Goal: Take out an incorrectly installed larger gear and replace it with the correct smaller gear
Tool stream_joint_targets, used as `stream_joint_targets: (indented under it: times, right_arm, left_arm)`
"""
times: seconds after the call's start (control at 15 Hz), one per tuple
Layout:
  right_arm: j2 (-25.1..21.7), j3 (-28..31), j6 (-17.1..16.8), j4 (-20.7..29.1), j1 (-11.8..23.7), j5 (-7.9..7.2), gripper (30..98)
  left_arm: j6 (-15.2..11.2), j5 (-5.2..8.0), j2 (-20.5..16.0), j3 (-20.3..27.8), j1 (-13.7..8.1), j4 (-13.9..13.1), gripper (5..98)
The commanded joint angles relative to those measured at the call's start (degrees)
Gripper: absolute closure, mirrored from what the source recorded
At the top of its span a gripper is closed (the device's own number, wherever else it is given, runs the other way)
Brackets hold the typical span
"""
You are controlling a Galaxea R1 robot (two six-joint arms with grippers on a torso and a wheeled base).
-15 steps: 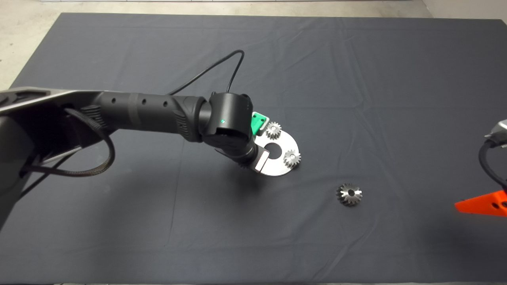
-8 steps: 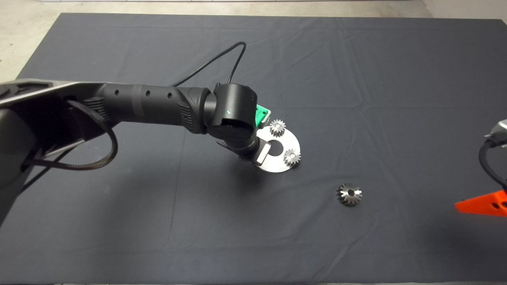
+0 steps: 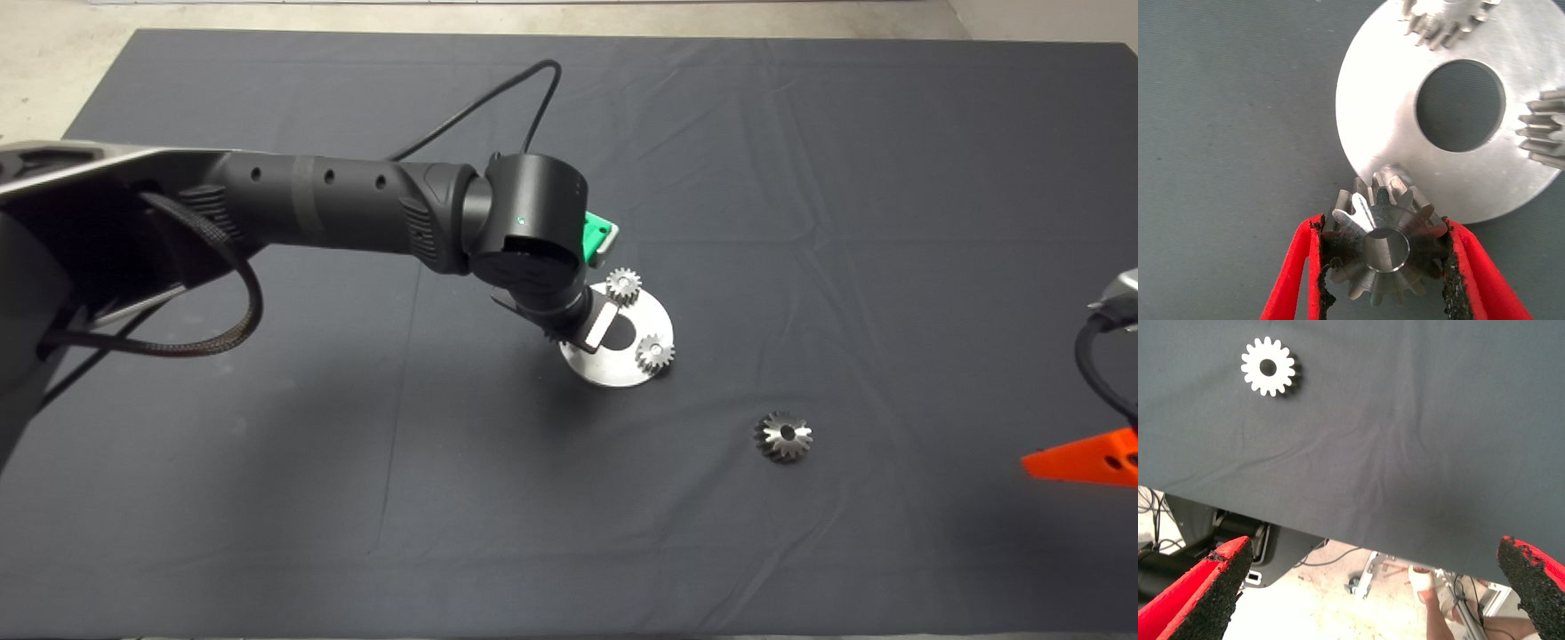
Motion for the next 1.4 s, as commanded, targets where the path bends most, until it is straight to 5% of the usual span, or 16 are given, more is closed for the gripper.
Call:
stream_joint_targets:
  times: [0.0,1.33]
  right_arm:
    - [0.01,0.16,-0.17,2.01,0.89,-1.94,31.6]
    - [0.19,0.16,-0.17,2.01,0.85,-1.94,31.6]
  left_arm:
    - [-0.19,1.62,0.79,-0.52,-1.11,-0.7,72.8]
    - [-3.97,1.41,0.52,-3.33,-0.67,-0.61,72.8]
